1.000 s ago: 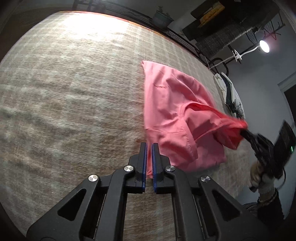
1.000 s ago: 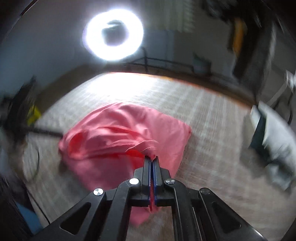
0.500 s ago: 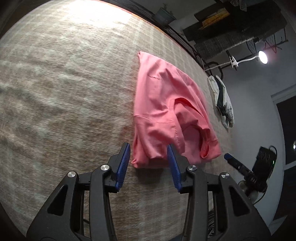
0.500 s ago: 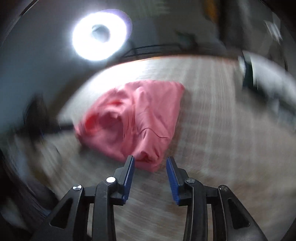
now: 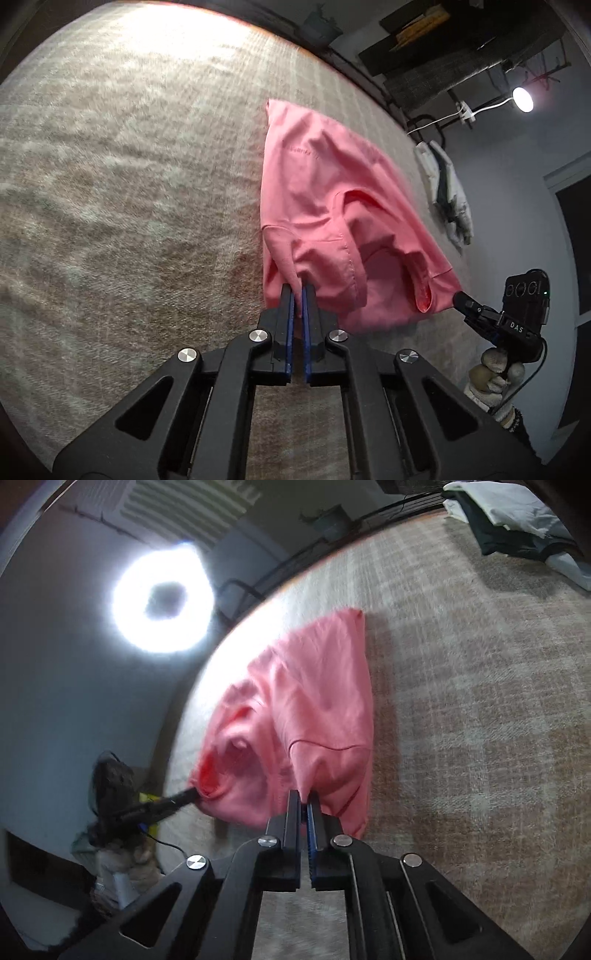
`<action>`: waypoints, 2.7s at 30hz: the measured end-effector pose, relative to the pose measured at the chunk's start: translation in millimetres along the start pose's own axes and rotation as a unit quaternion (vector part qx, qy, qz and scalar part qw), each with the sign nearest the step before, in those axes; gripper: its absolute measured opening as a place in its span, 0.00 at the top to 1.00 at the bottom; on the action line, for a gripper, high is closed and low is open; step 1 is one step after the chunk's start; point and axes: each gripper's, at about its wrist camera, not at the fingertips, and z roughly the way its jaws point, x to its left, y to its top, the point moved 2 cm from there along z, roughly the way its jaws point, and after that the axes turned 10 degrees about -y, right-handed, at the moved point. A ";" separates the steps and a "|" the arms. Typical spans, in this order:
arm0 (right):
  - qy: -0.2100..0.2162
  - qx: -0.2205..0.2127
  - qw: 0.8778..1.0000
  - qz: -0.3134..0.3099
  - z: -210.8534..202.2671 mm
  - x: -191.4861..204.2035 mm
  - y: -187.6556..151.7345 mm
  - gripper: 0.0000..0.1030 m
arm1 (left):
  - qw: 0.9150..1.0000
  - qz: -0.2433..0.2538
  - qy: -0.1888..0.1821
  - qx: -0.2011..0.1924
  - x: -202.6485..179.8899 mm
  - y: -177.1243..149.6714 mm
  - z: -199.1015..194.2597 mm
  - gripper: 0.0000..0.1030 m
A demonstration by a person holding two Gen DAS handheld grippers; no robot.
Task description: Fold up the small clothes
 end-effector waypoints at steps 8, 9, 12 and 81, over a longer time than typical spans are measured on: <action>0.029 0.031 0.998 0.037 12.6 -10.5 -8.7 0.90 | 1.000 0.014 0.021 -0.009 2.4 -5.8 -8.3 0.99; 0.027 0.033 0.998 0.038 13.8 -10.7 -10.3 0.77 | 0.999 0.024 0.020 -0.009 -3.8 -7.4 -8.5 0.99; 0.025 0.040 0.998 0.034 19.5 -6.0 -14.2 0.65 | 0.993 0.102 0.049 -0.015 -32.6 -12.9 -6.6 0.78; 0.006 0.051 0.995 0.084 27.6 -48.7 3.1 0.96 | 0.990 0.084 0.111 0.030 20.1 -13.2 12.3 0.98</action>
